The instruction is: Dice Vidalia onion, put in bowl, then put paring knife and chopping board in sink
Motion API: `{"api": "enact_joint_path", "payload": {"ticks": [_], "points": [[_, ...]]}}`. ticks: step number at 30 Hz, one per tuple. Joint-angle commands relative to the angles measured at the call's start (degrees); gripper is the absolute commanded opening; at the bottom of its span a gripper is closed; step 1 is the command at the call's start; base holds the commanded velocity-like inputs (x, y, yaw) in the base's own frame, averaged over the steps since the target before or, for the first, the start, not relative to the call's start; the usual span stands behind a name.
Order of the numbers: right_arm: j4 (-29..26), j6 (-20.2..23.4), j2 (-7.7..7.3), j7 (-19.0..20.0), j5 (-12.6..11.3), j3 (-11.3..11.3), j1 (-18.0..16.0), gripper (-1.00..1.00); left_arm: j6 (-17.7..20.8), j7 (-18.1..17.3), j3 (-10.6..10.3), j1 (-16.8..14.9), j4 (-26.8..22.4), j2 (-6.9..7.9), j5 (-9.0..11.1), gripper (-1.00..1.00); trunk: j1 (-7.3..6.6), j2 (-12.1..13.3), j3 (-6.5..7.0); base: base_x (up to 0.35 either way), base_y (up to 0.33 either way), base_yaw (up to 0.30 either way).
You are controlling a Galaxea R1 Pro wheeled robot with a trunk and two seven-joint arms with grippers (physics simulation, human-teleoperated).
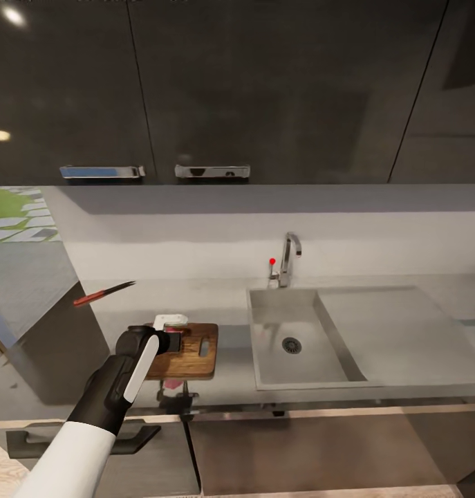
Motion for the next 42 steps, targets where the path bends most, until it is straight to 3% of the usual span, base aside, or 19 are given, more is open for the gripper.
{"api": "enact_joint_path", "payload": {"ticks": [1,28,42], "points": [[-0.1,-0.1,0.0,-0.2,-0.1,0.1,0.0,1.0,0.2,0.5,-0.1,-0.1,0.0,0.0,0.6,-1.0,0.04,-0.1,-0.11,-0.01,-0.011,0.0],[-0.1,-0.1,0.0,-0.2,-0.1,0.1,0.0,1.0,0.0,0.6,0.0,-0.1,0.8,0.0,0.5,-1.0,0.04,-0.1,-0.14,0.017,0.037,0.0],[-0.1,-0.1,0.0,-0.2,-0.1,0.1,0.0,1.0,0.0,0.6,-0.1,-0.1,1.3,0.0,0.5,-1.0,0.04,-0.1,-1.0,0.0,0.0,0.0]]}}
